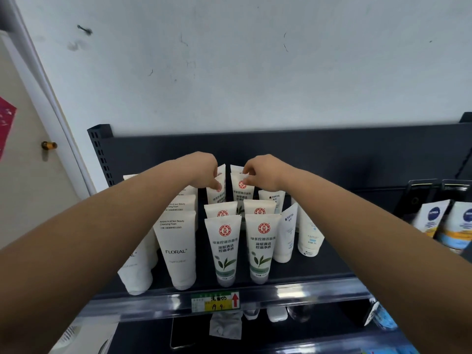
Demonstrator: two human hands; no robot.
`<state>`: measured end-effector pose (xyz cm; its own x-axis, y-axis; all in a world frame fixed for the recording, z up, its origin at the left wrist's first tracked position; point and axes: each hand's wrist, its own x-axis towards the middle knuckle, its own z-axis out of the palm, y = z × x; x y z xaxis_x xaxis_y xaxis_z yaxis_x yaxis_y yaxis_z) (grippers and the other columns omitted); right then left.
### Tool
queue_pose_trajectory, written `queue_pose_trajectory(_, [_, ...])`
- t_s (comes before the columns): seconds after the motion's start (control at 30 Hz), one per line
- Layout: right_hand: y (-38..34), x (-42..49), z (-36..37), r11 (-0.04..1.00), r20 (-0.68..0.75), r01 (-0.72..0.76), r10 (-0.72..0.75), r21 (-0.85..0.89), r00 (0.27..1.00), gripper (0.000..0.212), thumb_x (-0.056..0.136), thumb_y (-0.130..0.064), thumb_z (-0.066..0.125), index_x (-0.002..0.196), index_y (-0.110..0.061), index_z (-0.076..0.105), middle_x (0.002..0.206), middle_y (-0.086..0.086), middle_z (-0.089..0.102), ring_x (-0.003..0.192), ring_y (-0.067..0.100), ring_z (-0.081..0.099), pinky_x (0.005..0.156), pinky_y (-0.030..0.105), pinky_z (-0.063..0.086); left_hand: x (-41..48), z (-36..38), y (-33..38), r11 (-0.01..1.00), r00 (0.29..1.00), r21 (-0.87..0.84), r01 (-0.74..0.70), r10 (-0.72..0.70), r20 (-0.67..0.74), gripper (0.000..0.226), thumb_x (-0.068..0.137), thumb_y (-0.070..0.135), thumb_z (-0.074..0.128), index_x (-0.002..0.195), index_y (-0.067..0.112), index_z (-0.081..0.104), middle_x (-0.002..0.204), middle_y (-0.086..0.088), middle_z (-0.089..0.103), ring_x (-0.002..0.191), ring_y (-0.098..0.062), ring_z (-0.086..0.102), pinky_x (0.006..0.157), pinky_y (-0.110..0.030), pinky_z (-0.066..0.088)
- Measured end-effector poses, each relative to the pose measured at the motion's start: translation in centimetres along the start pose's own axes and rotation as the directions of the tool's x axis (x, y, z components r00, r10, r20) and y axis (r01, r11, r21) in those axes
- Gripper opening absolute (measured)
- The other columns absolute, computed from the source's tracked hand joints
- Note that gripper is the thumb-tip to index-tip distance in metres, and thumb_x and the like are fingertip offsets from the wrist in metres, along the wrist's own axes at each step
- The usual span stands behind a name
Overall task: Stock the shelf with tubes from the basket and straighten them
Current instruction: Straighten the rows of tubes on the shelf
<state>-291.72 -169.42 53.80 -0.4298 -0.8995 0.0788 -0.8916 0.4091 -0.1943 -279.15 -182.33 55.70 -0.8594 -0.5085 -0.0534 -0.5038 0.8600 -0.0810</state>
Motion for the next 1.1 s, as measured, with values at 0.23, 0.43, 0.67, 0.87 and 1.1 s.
queue_pose_trajectory(0.23, [0.1, 0.7, 0.9, 0.999, 0.035, 0.024, -0.023, -0.031, 0.999, 0.038, 0.095, -0.013, 0.059, 0.133, -0.014, 0.058, 0.129, 0.005, 0.062, 0.111, 0.022, 0.060, 0.094, 0.032, 0.048, 0.8, 0.7, 0.2, 0.996, 0.994, 0.013, -0.087, 0.086, 0.066, 0.046, 0.089, 0.026, 0.067, 0.132, 0.016, 0.055, 0.124, -0.003, 0.060, 0.108, -0.021, 0.058, 0.092, -0.033, 0.050])
queue_pose_trajectory(0.43, [0.8, -0.9, -0.4, 0.985, 0.116, 0.129, -0.115, -0.118, 0.987, 0.037, 0.096, -0.020, 0.058, 0.133, -0.025, 0.059, 0.138, -0.003, 0.055, 0.127, 0.023, 0.049, 0.109, 0.047, 0.037, -0.3, 0.3, 0.2, 0.983, 0.973, 0.006, -0.181, 0.178, 0.148, 0.041, 0.091, 0.025, 0.065, 0.131, 0.020, 0.056, 0.121, 0.001, 0.059, 0.100, -0.016, 0.054, 0.087, -0.029, 0.045])
queue_pose_trajectory(0.67, [1.2, -2.4, -1.1, 0.973, 0.165, 0.180, -0.156, -0.144, 0.974, 0.031, 0.096, -0.022, 0.057, 0.124, -0.033, 0.065, 0.125, -0.011, 0.064, 0.125, 0.017, 0.049, 0.117, 0.060, 0.003, -1.8, 0.1, 1.0, 0.970, 0.958, -0.036, -0.240, 0.243, 0.152, 0.033, 0.091, 0.025, 0.064, 0.124, 0.022, 0.060, 0.098, 0.011, 0.054, 0.086, -0.009, 0.053, 0.075, -0.024, 0.040])
queue_pose_trajectory(0.87, [1.2, -3.3, -1.3, 0.969, 0.174, 0.203, -0.177, -0.142, 0.969, 0.028, 0.095, -0.026, 0.058, 0.119, -0.035, 0.069, 0.118, -0.014, 0.067, 0.110, 0.011, 0.053, 0.114, 0.053, 0.021, -2.5, 0.0, 1.2, 0.970, 0.958, -0.053, -0.237, 0.243, 0.150, 0.031, 0.091, 0.023, 0.063, 0.122, 0.022, 0.062, 0.107, 0.006, 0.062, 0.088, -0.008, 0.057, 0.078, -0.024, 0.044])
queue_pose_trajectory(1.1, [1.0, -4.0, -1.6, 0.977, 0.213, 0.192, -0.170, -0.087, 0.962, 0.027, 0.094, -0.030, 0.059, 0.119, -0.033, 0.069, 0.118, -0.014, 0.068, 0.105, 0.010, 0.060, 0.097, 0.039, 0.050, -2.9, 0.2, 1.5, 0.970, 0.962, -0.033, -0.240, 0.242, 0.127, 0.032, 0.092, 0.023, 0.062, 0.124, 0.024, 0.061, 0.117, 0.004, 0.062, 0.099, -0.012, 0.055, 0.083, -0.025, 0.042])
